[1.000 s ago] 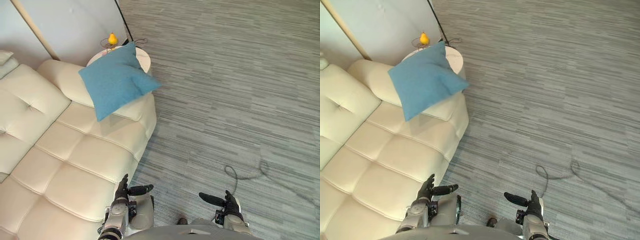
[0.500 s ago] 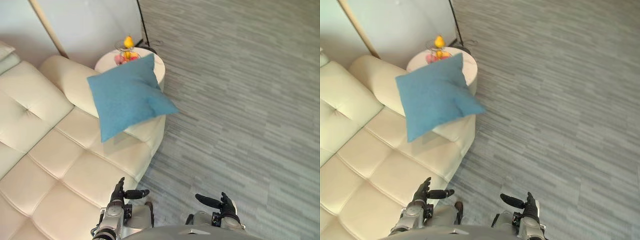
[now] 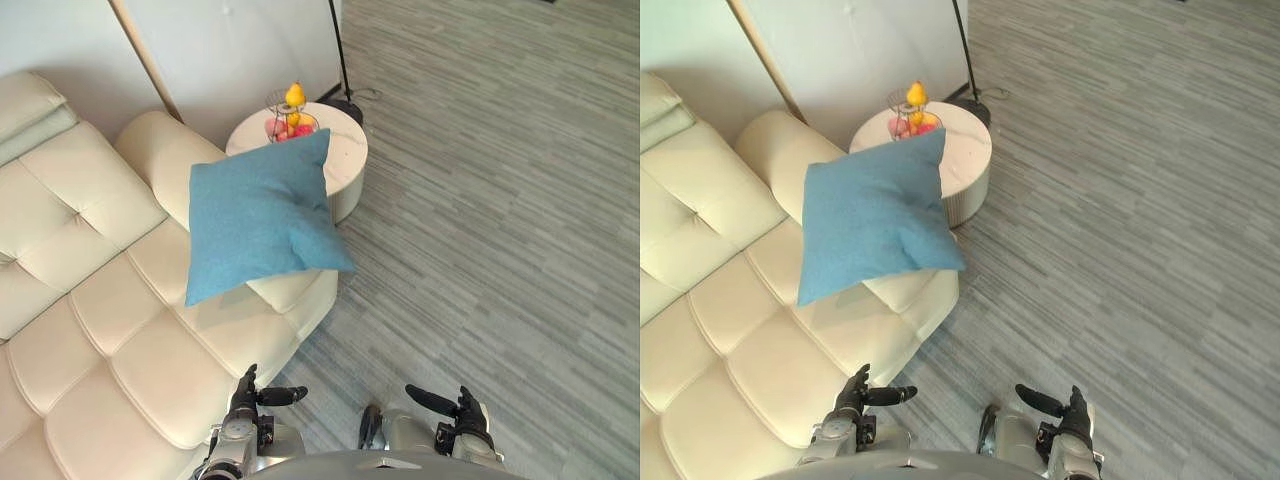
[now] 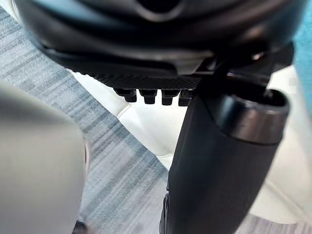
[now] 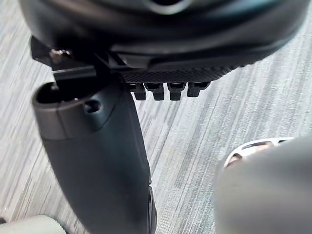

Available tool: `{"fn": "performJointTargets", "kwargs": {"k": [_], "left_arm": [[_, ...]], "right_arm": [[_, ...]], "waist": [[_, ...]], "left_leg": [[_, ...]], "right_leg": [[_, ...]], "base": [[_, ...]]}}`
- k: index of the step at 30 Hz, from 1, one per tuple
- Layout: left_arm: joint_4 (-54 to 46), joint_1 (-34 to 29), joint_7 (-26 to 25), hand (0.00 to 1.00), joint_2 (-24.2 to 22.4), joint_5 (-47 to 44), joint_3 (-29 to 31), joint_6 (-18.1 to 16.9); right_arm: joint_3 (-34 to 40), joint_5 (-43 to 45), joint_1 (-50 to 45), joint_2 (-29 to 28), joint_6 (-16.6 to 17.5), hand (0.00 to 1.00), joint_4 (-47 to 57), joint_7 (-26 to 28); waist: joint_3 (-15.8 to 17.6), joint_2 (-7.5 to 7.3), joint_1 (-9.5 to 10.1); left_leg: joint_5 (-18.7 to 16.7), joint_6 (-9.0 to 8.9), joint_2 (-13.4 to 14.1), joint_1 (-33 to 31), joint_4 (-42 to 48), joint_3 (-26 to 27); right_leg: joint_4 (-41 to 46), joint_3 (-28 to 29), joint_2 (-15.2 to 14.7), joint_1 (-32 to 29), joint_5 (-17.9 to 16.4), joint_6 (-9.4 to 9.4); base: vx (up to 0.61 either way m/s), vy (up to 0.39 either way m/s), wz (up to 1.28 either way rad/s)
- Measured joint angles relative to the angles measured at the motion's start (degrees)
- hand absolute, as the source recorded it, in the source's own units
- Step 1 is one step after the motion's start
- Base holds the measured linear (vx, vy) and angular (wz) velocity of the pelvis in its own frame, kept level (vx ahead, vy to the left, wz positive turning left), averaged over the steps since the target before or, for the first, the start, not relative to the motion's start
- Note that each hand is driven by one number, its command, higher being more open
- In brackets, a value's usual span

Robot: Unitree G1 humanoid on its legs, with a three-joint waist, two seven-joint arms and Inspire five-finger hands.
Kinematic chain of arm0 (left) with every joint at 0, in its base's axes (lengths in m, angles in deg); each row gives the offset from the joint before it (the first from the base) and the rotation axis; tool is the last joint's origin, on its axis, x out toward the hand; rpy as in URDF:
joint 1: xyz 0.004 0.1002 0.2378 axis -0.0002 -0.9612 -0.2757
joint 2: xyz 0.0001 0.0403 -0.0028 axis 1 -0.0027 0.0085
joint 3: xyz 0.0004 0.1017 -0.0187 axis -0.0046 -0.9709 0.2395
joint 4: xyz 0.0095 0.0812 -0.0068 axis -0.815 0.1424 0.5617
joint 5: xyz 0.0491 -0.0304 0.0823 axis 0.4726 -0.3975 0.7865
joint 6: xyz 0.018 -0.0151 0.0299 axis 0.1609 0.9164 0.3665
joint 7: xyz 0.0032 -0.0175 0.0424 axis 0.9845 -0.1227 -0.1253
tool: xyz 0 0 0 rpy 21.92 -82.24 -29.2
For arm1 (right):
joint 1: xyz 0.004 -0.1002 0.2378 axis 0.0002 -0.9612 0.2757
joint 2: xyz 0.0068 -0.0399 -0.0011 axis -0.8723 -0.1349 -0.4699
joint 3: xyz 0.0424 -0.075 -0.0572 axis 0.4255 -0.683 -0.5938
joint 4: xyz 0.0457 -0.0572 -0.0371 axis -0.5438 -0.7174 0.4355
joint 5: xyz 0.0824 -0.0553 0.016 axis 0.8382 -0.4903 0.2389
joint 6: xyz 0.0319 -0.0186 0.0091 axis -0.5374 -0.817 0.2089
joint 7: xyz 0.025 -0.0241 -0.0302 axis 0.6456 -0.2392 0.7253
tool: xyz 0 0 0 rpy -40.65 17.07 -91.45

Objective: Pick up cushions and gather them together orderly.

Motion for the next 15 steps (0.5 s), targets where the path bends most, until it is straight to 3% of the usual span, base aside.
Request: {"fn": "performJointTargets", "kwargs": {"k": [1,2,4,5,7,8,13,15], "left_arm": [[-0.7,0.1,0.0,1.0,-0.1,0.0,-0.1,0.0],[-1.1,0.3,0.0,1.0,0.1,0.0,-0.2,-0.2],[-1.1,0.5,0.0,1.0,-0.3,0.0,-0.5,-0.1],[-1.1,0.8,0.1,1.0,-0.4,0.0,-0.8,-0.2],[-0.9,0.9,0.2,1.0,-0.5,0.0,-0.8,-0.2],[-0.5,0.6,0.1,1.0,0.7,0.1,-1.2,-0.3],[0.7,0.4,0.2,1.0,2.1,-0.6,-1.3,-0.1],[1.4,0.3,0.3,1.0,2.1,-0.6,-1.2,-0.1]], "right_arm": [[-0.5,0.6,0.0,-0.2,0.0,1.0,0.0,0.0],[-0.8,0.7,0.3,-0.3,0.1,1.0,0.2,0.0],[-1.0,0.7,0.3,-0.4,0.1,1.0,0.6,0.1],[-1.0,0.7,0.3,-0.5,0.0,1.0,0.7,0.2],[-0.6,0.8,0.2,-0.6,-0.3,1.0,0.3,0.2],[-1.2,0.7,0.6,-1.2,-0.4,1.0,-0.2,0.3],[-1.1,0.7,1.6,-1.8,-0.7,1.0,-1.7,0.6],[-1.1,0.5,1.3,-2.3,-0.8,1.0,-1.6,1.1]], "waist": [[0.2,-0.37,0.6],[0.3,-0.95,0.87],[0.1,-0.52,0.88],[0.1,-0.4,0.89],[-0.2,-0.63,1.25],[-0.8,-2.11,1.2],[-0.7,-3.33,1.7],[-0.7,-3.15,1.7]], "left_leg": [[-0.2,0.26,0.8,-2.1,2.3,4.3],[-0.4,1.17,0.6,-3.3,-0.6,9.1],[0.2,2.51,-0.2,-4.2,-8.7,13.4],[3.4,4.74,-1.3,-4.8,-16.0,16.0],[11.4,6.21,-3.0,-4.9,-22.5,18.2],[12.5,7.1,-5.1,-3.9,-25.4,18.0],[11.9,8.13,-7.7,-1.7,-26.2,17.7],[10.2,8.68,-8.5,1.0,-26.2,17.3]], "right_leg": [[-1.4,-1.1,0.0,2.3,0.0,0.0],[-3.7,-2.0,-0.3,4.9,0.0,0.01],[-5.4,-3.8,-0.8,6.9,0.0,0.23],[-6.0,-5.3,-1.3,7.9,-0.3,0.95],[-6.1,-6.2,-2.1,9.0,-1.3,2.69],[-7.4,-6.0,-3.2,9.2,-1.0,3.81],[-8.2,-5.2,-4.9,12.2,0.6,6.29],[1.6,-4.3,-6.8,10.5,0.8,6.54]], "base": [[0.23,-0.146,0.31],[0.22,-0.123,0.34],[0.27,-0.032,0.47],[0.28,0.062,0.59],[0.25,0.101,0.56],[0.22,0.082,0.47],[0.22,0.078,0.27],[0.13,0.092,0.23]]}}
